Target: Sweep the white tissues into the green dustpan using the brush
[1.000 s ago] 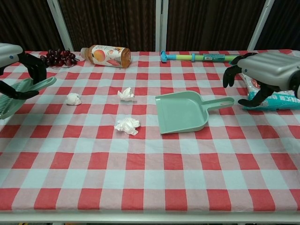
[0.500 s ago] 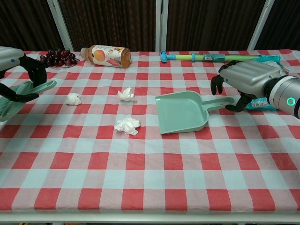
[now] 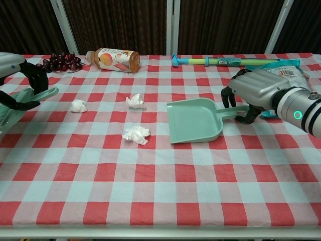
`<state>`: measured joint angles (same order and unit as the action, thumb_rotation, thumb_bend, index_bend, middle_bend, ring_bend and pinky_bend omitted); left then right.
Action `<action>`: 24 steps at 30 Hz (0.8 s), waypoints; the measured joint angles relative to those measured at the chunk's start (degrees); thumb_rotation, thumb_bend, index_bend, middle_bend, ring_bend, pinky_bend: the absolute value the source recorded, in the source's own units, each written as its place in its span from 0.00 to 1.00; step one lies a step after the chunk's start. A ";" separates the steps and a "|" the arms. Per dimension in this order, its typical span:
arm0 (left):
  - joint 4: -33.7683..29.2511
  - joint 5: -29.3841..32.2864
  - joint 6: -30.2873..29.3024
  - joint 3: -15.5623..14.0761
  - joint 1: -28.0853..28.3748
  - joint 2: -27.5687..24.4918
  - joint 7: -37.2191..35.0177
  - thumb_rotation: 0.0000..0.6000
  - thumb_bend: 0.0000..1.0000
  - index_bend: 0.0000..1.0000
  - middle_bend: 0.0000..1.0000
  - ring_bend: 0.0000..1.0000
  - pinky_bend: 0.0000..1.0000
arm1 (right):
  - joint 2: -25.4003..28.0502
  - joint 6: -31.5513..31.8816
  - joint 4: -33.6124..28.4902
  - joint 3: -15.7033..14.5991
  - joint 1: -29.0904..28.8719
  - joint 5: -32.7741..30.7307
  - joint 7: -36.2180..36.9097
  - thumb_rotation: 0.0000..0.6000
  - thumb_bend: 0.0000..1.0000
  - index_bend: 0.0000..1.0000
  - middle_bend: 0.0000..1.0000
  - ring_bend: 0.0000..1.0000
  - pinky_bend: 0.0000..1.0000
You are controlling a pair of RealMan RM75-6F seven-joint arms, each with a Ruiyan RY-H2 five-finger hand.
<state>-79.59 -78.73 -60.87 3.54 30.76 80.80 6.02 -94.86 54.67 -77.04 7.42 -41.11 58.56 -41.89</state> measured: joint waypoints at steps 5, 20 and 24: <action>0.74 0.03 0.46 0.21 0.27 0.25 -0.72 1.00 0.42 0.50 0.54 0.39 0.26 | -0.50 0.22 0.24 0.16 -0.56 -0.52 -0.30 1.00 0.33 0.53 0.47 0.20 0.03; 13.95 -0.22 2.90 3.02 3.56 5.15 -10.19 1.00 0.42 0.50 0.54 0.39 0.26 | 4.17 -0.57 -6.26 3.24 -3.24 -6.70 -2.08 1.00 0.42 0.68 0.58 0.30 0.06; 20.86 -0.45 4.91 3.85 5.65 8.14 -14.36 1.00 0.42 0.50 0.54 0.39 0.26 | 4.10 -0.90 -6.06 4.12 -5.03 -11.34 -4.21 1.00 0.41 0.69 0.58 0.30 0.06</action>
<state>-58.73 -79.18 -55.96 7.40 36.40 88.94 -8.34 -90.75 53.76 -83.09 11.54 -46.13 47.22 -46.10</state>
